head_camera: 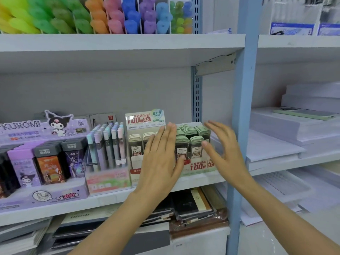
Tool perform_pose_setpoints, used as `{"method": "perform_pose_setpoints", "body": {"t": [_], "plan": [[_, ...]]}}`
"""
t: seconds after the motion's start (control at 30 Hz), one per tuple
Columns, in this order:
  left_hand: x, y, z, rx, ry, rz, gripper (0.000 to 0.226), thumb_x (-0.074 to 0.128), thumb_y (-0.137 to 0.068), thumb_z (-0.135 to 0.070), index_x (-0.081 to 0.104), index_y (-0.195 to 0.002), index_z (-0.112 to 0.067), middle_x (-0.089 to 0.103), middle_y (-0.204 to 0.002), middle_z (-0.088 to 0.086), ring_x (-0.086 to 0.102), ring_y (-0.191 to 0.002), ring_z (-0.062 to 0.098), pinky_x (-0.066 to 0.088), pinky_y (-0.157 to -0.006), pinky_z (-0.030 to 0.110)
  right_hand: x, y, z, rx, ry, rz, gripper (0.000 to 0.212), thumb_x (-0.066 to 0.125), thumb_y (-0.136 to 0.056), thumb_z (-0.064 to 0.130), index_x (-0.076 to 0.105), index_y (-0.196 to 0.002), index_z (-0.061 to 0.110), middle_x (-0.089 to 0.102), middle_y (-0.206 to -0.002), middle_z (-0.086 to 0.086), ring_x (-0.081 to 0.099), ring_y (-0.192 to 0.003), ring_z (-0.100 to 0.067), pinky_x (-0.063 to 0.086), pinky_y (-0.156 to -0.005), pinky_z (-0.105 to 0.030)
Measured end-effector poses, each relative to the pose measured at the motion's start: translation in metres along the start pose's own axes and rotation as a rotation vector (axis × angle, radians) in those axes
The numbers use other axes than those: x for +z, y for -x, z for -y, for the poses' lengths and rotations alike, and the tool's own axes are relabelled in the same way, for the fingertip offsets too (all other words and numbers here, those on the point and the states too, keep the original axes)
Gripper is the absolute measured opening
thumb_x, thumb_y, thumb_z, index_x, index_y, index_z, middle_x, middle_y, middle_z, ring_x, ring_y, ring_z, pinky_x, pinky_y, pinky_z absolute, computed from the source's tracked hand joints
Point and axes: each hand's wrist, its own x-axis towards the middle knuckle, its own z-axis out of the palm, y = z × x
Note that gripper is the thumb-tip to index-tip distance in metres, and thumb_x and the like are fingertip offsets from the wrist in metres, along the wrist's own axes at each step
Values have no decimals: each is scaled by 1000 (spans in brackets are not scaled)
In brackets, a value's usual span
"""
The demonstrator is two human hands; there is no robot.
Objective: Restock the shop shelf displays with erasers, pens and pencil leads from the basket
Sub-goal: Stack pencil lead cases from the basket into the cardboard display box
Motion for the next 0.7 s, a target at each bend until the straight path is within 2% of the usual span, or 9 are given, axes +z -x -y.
{"method": "perform_pose_setpoints", "body": {"t": [0.1,0.17,0.23,0.33,0.4,0.53,0.7], "plan": [[-2,-1,-1,71,-52,13,65,42,-100,-34,12,-156,-18,12,-163,0,8,-151,18,3,-123,38,-4,-11,5,-104,88,79,33,59,-95,29,61,-126,19,60,-114,6,48,-109,-8,38,-97,-27],[-3,-3,1,61,-59,37,63,42,-100,-32,15,-155,-18,19,-162,0,10,-151,19,5,-123,40,-5,-20,8,-92,67,188,25,59,-94,21,66,-118,15,63,-106,4,52,-99,-5,40,-90,-21],[-4,-3,2,45,-64,53,64,41,-100,-33,13,-156,-20,20,-161,-2,7,-151,17,2,-123,39,-10,-29,12,-83,41,201,17,58,-95,15,67,-109,10,61,-100,1,53,-90,-1,40,-80,-11],[-6,-4,4,40,-60,58,62,39,-101,-34,11,-156,-23,19,-162,-5,4,-150,14,0,-123,38,-26,-46,17,-85,-1,39,12,56,-96,11,63,-105,15,60,-100,3,57,-91,-11,44,-78,-15],[-7,-4,3,35,-55,60,61,38,-102,-34,11,-156,-24,19,-161,-5,4,-150,13,0,-123,37,-32,-53,20,-103,-31,-25,13,54,-97,11,63,-106,15,59,-101,6,58,-94,-11,47,-81,-20],[-9,-4,3,30,-26,60,61,40,-102,-32,13,-156,-24,21,-161,-5,6,-150,13,1,-122,36,-27,-53,21,-169,2,-10,16,54,-97,10,65,-108,6,61,-102,1,59,-95,-14,50,-82,-26],[-9,-4,3,36,-5,58,61,42,-101,-29,16,-155,-24,23,-160,-6,8,-149,13,2,-122,35,-18,-54,15,-252,40,59,18,55,-96,7,66,-110,4,60,-100,-3,57,-93,-12,47,-81,-21]]}}
